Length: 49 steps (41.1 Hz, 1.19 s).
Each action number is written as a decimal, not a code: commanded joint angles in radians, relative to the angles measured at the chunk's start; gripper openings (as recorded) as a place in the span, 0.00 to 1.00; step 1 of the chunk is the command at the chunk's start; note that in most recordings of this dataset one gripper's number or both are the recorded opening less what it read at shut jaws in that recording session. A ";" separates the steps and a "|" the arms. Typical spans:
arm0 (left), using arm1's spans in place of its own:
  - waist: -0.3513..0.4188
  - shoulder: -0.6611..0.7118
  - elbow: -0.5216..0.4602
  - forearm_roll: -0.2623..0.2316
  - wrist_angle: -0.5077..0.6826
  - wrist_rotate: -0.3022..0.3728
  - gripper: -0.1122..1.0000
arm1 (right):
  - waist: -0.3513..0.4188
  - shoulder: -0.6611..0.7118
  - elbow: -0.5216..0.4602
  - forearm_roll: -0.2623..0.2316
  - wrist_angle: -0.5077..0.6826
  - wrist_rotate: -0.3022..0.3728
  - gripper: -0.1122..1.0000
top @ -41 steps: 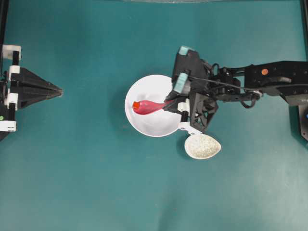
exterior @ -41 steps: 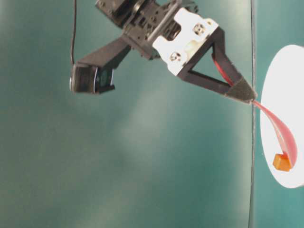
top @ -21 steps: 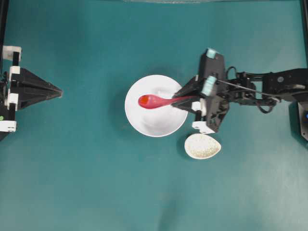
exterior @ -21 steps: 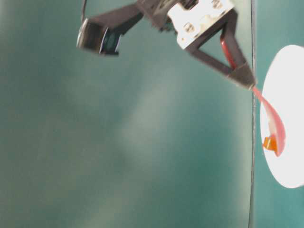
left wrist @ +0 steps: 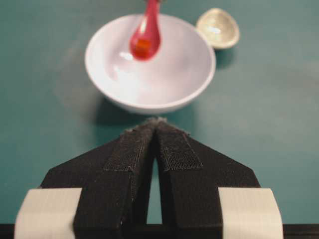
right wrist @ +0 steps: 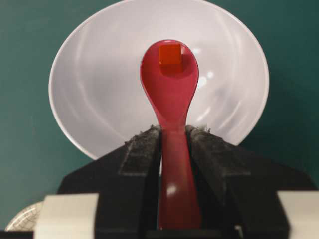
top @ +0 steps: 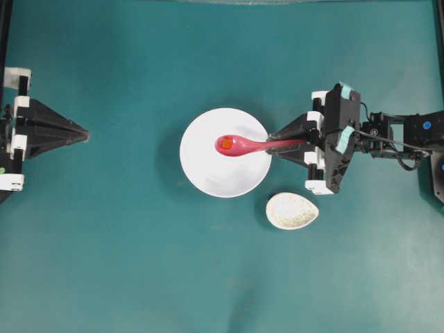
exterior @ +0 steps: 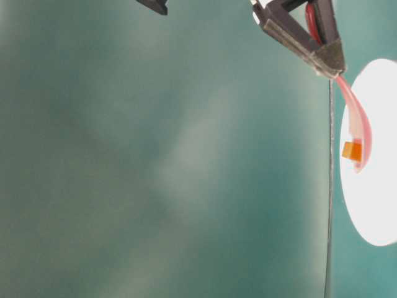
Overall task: Grip the spoon and scoop the red block from the bowl with right arm.
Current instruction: 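Raise the spoon with the red cube on it above the bowl, then hold the loaded spoon raised over the bowl with the right gripper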
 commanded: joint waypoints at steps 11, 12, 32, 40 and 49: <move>0.003 0.008 -0.014 0.003 -0.005 0.000 0.11 | 0.005 -0.023 0.009 -0.014 -0.055 -0.008 0.32; 0.003 0.008 -0.014 0.003 -0.006 0.000 0.11 | 0.005 -0.021 0.009 -0.014 -0.055 -0.008 0.32; 0.003 0.008 -0.012 0.003 -0.003 -0.002 0.11 | 0.011 -0.080 -0.060 -0.014 -0.018 -0.008 0.32; 0.003 0.008 -0.012 0.003 -0.003 -0.002 0.11 | 0.011 -0.110 -0.091 -0.014 0.078 -0.008 0.32; 0.003 0.009 -0.012 0.003 -0.003 -0.002 0.11 | 0.011 -0.146 -0.100 -0.011 0.118 -0.003 0.32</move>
